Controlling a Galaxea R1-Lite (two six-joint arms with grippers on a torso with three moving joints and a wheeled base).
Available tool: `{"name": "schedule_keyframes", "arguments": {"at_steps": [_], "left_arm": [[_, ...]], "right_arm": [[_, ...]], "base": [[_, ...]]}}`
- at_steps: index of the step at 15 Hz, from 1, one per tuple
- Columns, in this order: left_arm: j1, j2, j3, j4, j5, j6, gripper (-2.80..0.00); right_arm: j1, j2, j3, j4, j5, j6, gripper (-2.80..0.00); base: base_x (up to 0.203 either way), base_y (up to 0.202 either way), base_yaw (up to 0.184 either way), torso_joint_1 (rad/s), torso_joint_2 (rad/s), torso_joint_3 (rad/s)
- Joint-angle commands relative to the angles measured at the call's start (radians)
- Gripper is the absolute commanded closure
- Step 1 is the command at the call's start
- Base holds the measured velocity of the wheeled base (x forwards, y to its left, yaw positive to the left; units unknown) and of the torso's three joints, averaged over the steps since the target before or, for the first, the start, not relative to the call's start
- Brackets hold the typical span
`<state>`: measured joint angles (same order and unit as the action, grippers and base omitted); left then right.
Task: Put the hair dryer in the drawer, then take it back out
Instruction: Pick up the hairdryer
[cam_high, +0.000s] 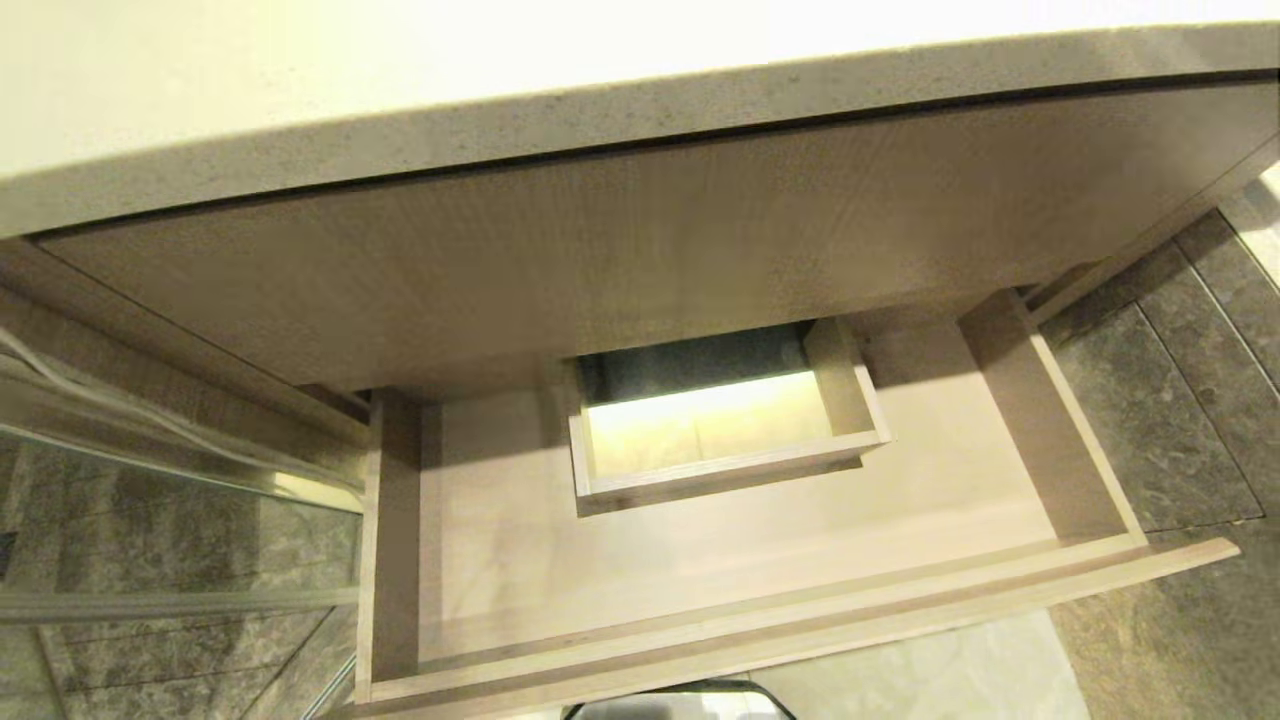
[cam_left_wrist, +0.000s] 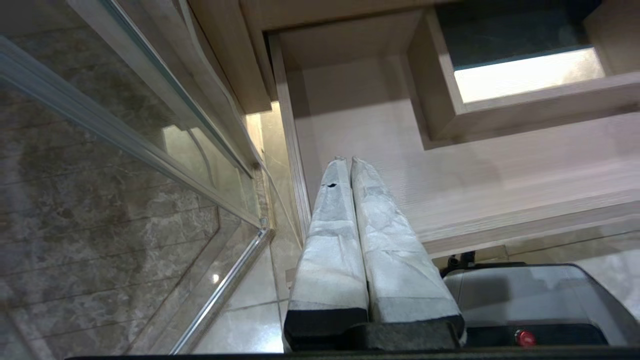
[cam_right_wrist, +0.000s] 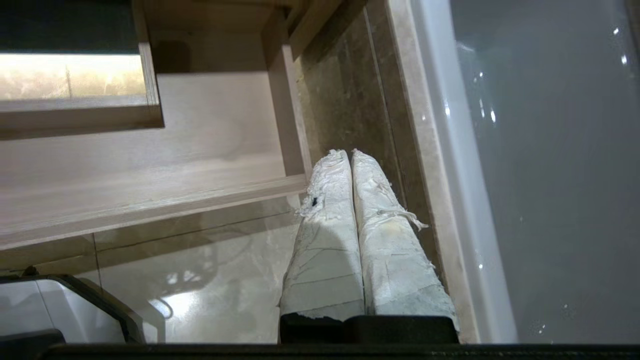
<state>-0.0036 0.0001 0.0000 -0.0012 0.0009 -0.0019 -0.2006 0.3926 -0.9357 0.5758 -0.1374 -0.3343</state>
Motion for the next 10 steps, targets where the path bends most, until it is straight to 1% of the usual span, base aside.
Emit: {"name": "schedule_keyframes", "arguments": {"at_steps": [1,10], "left_arm": [[0.001,0.0,0.002,0.0,0.001,-0.001,0.0],[0.001,0.0,0.001,0.0,0.001,-0.001,0.0]], "right_arm": [[-0.002,-0.001,0.003,-0.015,-0.001,-0.002,0.0],[-0.023,-0.002,0.003,-0.019,-0.001,-0.002,0.0]], "base": [[0.0,0.0,0.0,0.247,-0.52,-0.27],[0.0,0.0,0.0,0.276,-0.56,-0.281]]}}
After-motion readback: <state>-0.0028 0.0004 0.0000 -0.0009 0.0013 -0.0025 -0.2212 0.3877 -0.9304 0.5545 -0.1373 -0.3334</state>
